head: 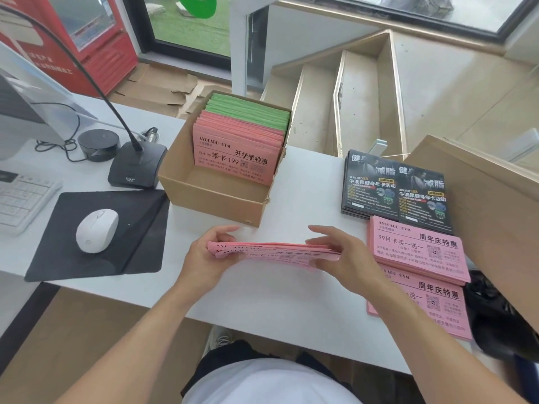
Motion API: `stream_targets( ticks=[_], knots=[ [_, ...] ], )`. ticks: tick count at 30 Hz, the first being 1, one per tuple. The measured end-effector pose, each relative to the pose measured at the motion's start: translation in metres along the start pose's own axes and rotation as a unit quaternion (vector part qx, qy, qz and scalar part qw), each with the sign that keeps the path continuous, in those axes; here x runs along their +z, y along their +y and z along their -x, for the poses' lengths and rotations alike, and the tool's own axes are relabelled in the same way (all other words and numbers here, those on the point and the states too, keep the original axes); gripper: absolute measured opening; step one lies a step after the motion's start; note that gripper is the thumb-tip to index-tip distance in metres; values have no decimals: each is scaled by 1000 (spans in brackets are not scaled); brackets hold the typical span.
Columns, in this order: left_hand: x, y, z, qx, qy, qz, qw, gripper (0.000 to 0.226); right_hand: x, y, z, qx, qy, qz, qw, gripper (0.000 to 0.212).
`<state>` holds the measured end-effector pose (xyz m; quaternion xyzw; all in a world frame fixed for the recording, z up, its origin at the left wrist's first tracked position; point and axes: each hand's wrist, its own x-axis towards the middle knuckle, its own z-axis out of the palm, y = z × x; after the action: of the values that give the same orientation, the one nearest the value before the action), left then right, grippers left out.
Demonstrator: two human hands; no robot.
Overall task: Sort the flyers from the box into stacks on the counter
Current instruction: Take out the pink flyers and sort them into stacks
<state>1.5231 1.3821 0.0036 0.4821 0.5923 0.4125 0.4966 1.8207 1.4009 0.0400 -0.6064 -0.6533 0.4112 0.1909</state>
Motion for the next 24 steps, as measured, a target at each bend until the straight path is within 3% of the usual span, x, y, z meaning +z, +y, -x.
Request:
stream_targets(
  ticks=[6,12,19,21,24],
  knots=[
    [10,-6,-4,3,-5,2,1000,65,36,1,-1,-11,19,-66,998,74],
    [-1,-7,-6,-11,4,27,1000,72,31,10,-8,-1,52,-119,992,88],
    [3,-5,-3,-12,16,29,999,75,36,5,-7,-9,101,-184,978,87],
    [1,-5,-4,-8,17,22,1000,78,34,-1,-7,-8,111,-211,971,81],
    [6,-2,-3,-11,11,13,1000,78,39,-13,-8,5,131,-275,952,49]
  ],
)
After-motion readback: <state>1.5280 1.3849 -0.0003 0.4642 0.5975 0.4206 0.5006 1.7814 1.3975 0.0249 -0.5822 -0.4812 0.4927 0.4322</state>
